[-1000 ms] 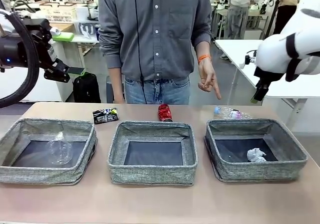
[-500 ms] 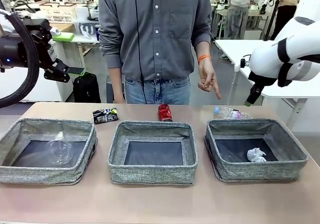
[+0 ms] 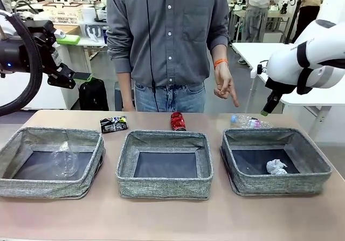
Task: Sort the waste into the appropriate baskets.
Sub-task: Pick up the waste item pointed out by the person.
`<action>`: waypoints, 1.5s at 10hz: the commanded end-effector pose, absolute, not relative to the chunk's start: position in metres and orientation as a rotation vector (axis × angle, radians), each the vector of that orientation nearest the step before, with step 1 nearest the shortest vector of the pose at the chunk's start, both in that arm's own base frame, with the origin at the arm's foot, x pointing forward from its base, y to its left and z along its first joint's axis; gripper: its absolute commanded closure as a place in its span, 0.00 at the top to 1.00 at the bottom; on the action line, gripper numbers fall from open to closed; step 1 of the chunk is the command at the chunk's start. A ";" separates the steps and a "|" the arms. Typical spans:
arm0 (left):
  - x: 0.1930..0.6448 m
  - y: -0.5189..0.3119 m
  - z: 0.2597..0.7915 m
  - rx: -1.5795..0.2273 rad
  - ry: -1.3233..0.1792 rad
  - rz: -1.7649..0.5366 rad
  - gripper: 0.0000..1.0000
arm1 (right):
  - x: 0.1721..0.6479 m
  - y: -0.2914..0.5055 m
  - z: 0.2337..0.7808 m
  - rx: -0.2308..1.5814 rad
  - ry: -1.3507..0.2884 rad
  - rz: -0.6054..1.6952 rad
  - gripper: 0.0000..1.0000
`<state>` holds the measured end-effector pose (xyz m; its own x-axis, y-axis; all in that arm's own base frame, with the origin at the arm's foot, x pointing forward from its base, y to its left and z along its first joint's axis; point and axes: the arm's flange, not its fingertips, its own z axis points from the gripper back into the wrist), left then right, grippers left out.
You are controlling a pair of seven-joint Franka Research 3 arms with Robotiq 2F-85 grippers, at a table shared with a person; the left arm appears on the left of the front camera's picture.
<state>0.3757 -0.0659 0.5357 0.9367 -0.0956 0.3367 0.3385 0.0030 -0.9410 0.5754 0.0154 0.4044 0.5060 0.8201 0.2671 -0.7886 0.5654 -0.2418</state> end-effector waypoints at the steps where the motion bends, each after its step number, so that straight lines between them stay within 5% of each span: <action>1: 0.374 -0.068 0.541 -1.551 -0.196 -0.331 0.99 | 0.581 0.013 0.398 -0.079 -0.374 0.935 1.00; 15: 0.374 -0.068 0.541 -1.551 -0.196 -0.331 0.99 | 0.608 0.021 0.328 -0.014 -0.361 0.916 1.00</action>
